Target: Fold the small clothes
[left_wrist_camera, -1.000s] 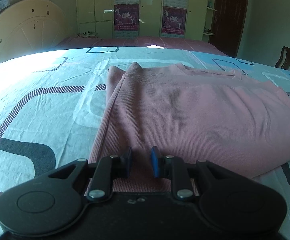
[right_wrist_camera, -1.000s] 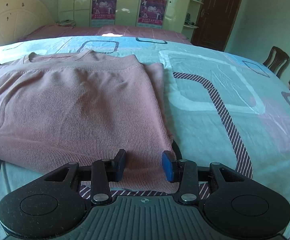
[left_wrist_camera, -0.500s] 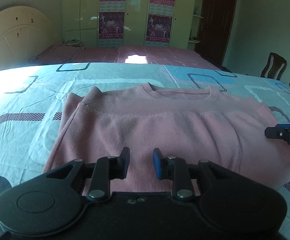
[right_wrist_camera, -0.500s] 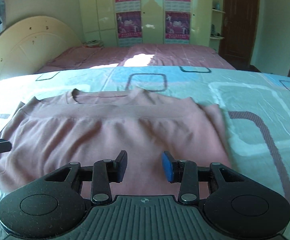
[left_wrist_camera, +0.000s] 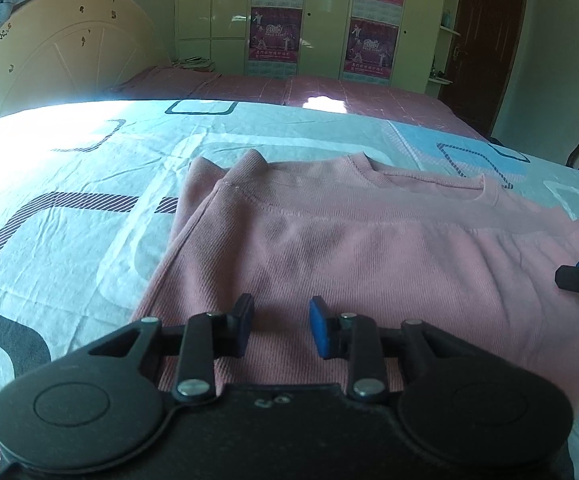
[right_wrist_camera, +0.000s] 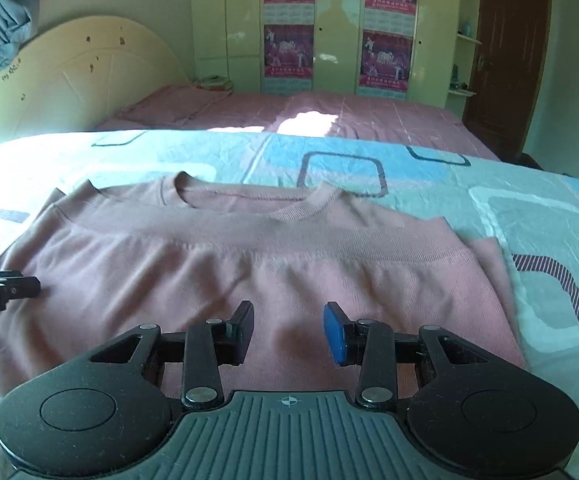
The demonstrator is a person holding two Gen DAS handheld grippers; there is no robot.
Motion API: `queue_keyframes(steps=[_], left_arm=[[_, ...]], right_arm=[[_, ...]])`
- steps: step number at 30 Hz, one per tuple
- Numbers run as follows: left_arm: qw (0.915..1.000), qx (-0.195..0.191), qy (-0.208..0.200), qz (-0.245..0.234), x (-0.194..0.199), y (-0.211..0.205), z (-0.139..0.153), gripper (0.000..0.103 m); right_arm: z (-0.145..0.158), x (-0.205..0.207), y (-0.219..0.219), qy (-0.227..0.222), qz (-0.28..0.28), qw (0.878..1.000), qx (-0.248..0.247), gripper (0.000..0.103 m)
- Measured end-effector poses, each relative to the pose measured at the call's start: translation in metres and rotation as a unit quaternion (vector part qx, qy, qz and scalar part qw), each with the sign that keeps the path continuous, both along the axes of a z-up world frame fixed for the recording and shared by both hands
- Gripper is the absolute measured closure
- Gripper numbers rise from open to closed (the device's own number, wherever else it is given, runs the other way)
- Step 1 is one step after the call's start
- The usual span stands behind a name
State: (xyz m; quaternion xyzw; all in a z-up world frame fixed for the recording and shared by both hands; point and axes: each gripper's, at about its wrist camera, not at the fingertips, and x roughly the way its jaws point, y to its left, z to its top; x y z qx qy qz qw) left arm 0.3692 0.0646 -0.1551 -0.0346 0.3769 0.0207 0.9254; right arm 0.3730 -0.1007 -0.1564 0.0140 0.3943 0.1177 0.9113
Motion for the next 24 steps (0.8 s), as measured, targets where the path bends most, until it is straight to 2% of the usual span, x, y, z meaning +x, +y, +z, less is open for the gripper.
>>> queue_keyframes(steps=[2,4,7,10,12,13,16,17,19,24], left_arm=[[0.9999,0.011,0.007,-0.002,-0.001,-0.001,-0.003,0.063],[0.9999,0.009,0.01,-0.001,-0.003,-0.001,-0.003,0.063],[0.9998,0.002,0.018,0.001,-0.006,0.002,0.003,0.061],[0.9997,-0.005,0.024,0.002,-0.011,0.004,0.009,0.048],[0.9997,-0.005,0.024,-0.001,-0.016,0.004,0.013,0.033],[0.9997,-0.002,0.025,-0.001,-0.019,0.003,0.015,0.031],[0.9992,-0.004,0.039,-0.004,-0.026,0.004,0.017,0.03],[0.999,-0.007,0.045,-0.003,-0.028,0.004,0.017,0.03],[0.9984,-0.015,0.054,0.0,-0.033,0.007,0.018,0.028],[0.9968,-0.041,0.068,-0.003,-0.047,0.014,0.024,0.024]], right_arm=[[-0.011,0.001,0.013,0.02,0.019,0.999,-0.024,0.064],[-0.014,-0.002,0.017,0.02,0.019,0.999,-0.036,0.065],[0.001,-0.003,0.012,0.019,0.011,1.0,0.008,0.064],[0.009,-0.005,0.017,0.025,0.009,0.999,0.025,0.064],[0.009,-0.008,0.023,0.032,0.007,0.999,0.017,0.064],[0.008,-0.011,0.026,0.04,0.006,0.999,0.014,0.064],[-0.003,-0.016,0.034,0.062,0.006,0.998,-0.003,0.061],[-0.006,-0.019,0.036,0.063,0.005,0.998,-0.017,0.055],[-0.006,-0.025,0.039,0.062,0.003,0.998,-0.026,0.049],[0.009,-0.037,0.04,0.053,-0.001,0.998,-0.021,0.048]])
